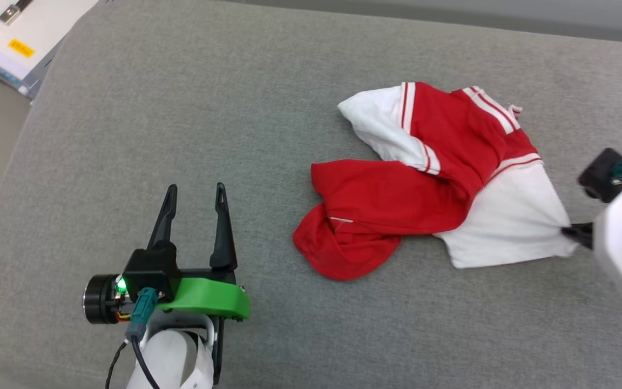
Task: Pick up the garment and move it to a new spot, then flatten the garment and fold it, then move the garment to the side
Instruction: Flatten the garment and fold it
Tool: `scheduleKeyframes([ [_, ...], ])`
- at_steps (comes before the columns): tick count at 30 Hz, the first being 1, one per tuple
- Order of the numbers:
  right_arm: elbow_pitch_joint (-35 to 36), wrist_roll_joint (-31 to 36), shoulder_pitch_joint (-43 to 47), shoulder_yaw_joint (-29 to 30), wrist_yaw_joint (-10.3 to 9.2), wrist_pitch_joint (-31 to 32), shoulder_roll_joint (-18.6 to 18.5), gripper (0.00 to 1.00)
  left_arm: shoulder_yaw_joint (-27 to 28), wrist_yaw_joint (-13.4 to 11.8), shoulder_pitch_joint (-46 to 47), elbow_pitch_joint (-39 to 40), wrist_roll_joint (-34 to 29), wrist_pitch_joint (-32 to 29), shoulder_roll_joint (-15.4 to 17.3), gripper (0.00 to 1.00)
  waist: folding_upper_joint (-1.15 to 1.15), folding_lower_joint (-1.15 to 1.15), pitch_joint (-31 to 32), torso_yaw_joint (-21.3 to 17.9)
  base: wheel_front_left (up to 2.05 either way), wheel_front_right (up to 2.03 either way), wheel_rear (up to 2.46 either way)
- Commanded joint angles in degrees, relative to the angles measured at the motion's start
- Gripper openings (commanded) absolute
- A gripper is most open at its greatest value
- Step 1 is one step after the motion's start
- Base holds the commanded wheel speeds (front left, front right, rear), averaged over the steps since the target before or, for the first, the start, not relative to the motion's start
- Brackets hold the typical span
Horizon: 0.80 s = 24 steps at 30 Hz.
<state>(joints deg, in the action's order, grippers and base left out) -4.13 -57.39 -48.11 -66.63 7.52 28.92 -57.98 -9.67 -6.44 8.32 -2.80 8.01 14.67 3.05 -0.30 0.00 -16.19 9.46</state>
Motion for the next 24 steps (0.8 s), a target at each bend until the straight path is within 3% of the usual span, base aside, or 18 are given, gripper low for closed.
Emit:
scheduleKeyframes([
  [1, -0.1, -0.8, 1.8, 1.1, -0.03, -0.7, -1.8, 0.00, 0.5, 0.4, -0.5, 0.2, -0.8, 0.3, -0.2, 1.00, 0.30, 0.00, 1.6, -2.0, 0.00, 0.00, 0.00],
  [8, -6.3, -3.4, 7.3, 6.0, -0.03, -0.2, -6.5, 0.00, 0.7, 1.1, -0.5, 0.4, -1.3, 0.3, -0.2, 1.00, 0.30, 0.00, 1.3, -2.8, 0.00, 0.00, 0.00],
  [19, -28.2, -5.7, 16.8, 11.0, -0.03, 0.5, -5.5, 0.00, 1.0, 1.5, -0.1, 0.3, -1.9, 0.3, -0.2, 1.00, 0.30, 0.00, 0.3, -0.5, 0.00, 0.00, 0.00],
  [24, -32.3, -6.6, 18.4, 13.1, -0.03, -0.9, -3.2, 0.00, 1.7, 1.5, -0.6, 0.1, -2.1, 0.3, -0.2, 1.00, 0.30, 0.00, 0.9, -1.2, 0.00, 0.00, 0.00],
])
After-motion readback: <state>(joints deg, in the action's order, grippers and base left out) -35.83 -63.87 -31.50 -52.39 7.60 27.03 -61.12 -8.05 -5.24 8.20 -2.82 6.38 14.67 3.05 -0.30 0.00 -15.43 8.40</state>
